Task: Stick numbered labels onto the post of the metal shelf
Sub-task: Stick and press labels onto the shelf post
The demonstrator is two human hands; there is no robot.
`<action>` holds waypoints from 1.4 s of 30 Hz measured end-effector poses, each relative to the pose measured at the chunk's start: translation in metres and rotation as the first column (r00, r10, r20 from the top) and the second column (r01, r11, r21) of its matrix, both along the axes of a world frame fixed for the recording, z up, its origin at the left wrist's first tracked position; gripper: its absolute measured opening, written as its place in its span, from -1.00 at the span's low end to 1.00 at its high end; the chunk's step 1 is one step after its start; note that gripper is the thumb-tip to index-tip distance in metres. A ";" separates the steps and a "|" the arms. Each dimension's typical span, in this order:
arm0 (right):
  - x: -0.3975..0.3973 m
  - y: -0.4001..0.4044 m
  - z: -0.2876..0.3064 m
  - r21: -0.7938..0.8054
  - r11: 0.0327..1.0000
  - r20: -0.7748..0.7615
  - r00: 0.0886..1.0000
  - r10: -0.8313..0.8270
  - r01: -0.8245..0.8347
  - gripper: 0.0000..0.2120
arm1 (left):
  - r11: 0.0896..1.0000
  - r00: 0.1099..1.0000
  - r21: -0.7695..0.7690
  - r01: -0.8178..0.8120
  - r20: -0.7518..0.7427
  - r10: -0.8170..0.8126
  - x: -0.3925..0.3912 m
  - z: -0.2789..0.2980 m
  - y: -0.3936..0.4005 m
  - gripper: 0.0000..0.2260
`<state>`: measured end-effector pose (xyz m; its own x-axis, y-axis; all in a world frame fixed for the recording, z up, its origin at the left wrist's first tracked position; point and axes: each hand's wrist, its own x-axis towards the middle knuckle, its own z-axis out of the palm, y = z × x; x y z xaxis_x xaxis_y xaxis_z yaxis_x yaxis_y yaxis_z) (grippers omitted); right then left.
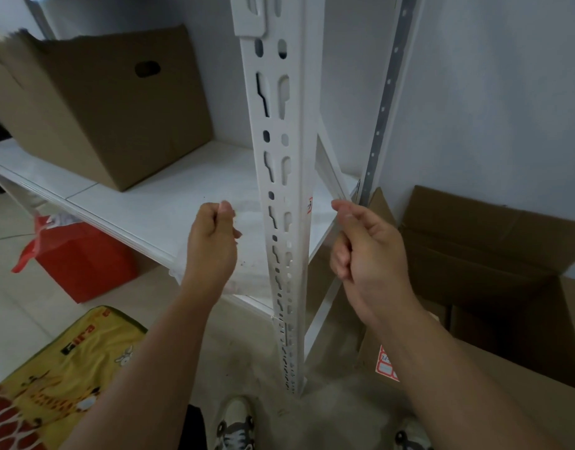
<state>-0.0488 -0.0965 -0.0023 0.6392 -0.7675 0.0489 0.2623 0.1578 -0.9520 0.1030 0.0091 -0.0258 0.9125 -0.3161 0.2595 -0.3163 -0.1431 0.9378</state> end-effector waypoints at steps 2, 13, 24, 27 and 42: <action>0.001 0.000 -0.001 0.011 1.000 0.030 1.000 0.010 -0.010 -0.78 | 0.994 1.000 0.106 -0.011 0.008 0.010 0.005 -0.004 -0.002 -0.58; 0.006 -0.004 -0.004 -0.005 1.000 -0.052 0.999 -0.010 0.010 -0.72 | 0.832 0.988 0.540 -0.123 0.145 0.052 0.033 -0.039 -0.019 -0.63; 0.002 -0.010 0.001 0.048 0.999 -0.047 0.999 -0.008 0.010 -0.69 | 0.678 0.975 0.707 -0.198 0.215 0.060 0.034 -0.047 -0.016 -0.62; 0.002 -0.009 0.002 0.061 0.998 -0.043 0.999 0.019 -0.016 -0.69 | 0.646 0.951 0.714 -0.269 0.303 0.062 0.038 -0.049 -0.016 -0.65; 0.003 0.002 0.009 -0.261 0.964 -0.090 0.996 0.021 -0.044 -0.86 | 0.993 0.997 -0.095 0.070 0.051 -0.065 -0.027 0.013 -0.021 -0.67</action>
